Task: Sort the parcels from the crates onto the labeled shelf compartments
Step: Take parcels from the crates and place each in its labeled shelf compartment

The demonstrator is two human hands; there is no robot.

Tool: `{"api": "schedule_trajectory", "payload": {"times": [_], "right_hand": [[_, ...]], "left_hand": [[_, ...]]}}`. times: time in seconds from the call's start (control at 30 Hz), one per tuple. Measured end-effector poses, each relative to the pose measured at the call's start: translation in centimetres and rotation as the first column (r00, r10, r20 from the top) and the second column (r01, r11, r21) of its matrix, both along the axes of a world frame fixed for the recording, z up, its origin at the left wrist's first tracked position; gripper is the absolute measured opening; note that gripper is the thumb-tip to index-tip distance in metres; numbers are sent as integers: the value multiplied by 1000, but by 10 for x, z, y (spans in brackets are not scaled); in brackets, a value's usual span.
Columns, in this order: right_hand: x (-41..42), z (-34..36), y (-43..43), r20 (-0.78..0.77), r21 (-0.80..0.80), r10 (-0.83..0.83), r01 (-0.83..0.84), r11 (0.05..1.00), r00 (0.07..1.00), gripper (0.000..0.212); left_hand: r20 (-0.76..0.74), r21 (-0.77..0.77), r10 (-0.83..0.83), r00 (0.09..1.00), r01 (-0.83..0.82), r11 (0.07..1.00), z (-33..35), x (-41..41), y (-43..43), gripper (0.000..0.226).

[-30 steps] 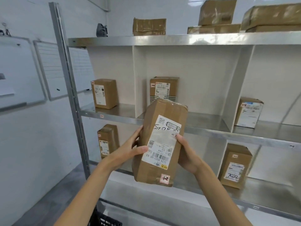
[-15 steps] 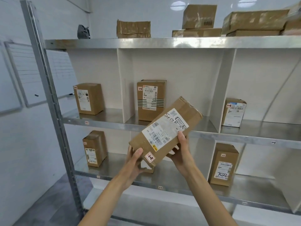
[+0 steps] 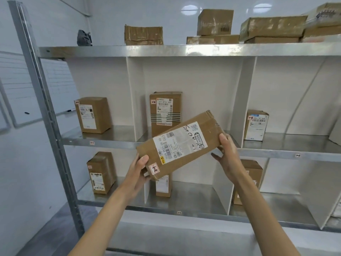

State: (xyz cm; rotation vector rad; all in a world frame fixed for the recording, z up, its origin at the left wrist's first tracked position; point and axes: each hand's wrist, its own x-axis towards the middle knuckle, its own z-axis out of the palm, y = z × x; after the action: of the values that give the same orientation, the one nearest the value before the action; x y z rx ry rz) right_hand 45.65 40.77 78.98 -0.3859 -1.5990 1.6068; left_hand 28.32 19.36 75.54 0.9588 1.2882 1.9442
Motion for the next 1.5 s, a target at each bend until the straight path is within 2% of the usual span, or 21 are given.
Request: {"api": "schedule_trajectory", "payload": {"times": [0.07,0.1,0.2,0.3,0.4,0.57,0.7,0.8,0.9,0.97,1.03,1.1,1.23,1.4,1.5], "right_hand": [[5,-4,-4,-2,-5,-17,17,1000,1000,43],[8,-6,-5,-5,-13,-20,20,1000,1000,44],[18,-15,-9,10,-35,-6,7,999,1000,54],[31,-27,-12,45,-1,31,-31,1000,998,67],[45,-31,-13,68,13,52,-53,999,996,64],[65,-33,-12,170,30,192,-200,979,967,73],[72,-36,-13,123,14,160,-163,987,979,67],[72,-38,-15,45,-9,109,-108,994,993,71],[65,-40,-27,-50,-69,80,-84,994,996,70],[56,-43,-38,-68,-75,57,-62,995,996,64],[48,-49,-47,-55,-34,20,-22,999,998,71],[47,-55,-50,-25,-10,0,0,1000,1000,87],[57,-61,-46,159,189,-45,14,982,986,93],[61,-54,-40,277,315,-88,-4,949,957,85],[57,-54,-46,315,319,-55,-51,946,948,83]], "left_hand": [[20,24,29,999,-29,999,8,1,5,62],[21,25,50,999,-51,998,12,1,8,60],[11,-36,49,999,-48,998,20,-1,20,72],[1,-102,-43,999,43,994,29,-3,24,76],[-61,-120,-152,986,144,982,36,-7,24,102],[-108,-102,-163,981,152,983,47,-14,21,111],[-139,-131,-175,975,156,979,49,-8,25,116],[-88,-59,-198,976,193,979,47,0,28,122],[29,165,-111,993,105,981,41,15,33,132],[4,221,-24,1000,22,975,32,37,43,125],[-3,222,-16,1000,16,975,24,59,55,93],[65,210,-10,998,-4,978,22,69,59,66],[112,182,84,990,-104,978,21,65,59,69],[-8,128,136,991,-134,983,21,66,58,74],[-108,137,145,984,-130,982,22,65,58,82]]}}
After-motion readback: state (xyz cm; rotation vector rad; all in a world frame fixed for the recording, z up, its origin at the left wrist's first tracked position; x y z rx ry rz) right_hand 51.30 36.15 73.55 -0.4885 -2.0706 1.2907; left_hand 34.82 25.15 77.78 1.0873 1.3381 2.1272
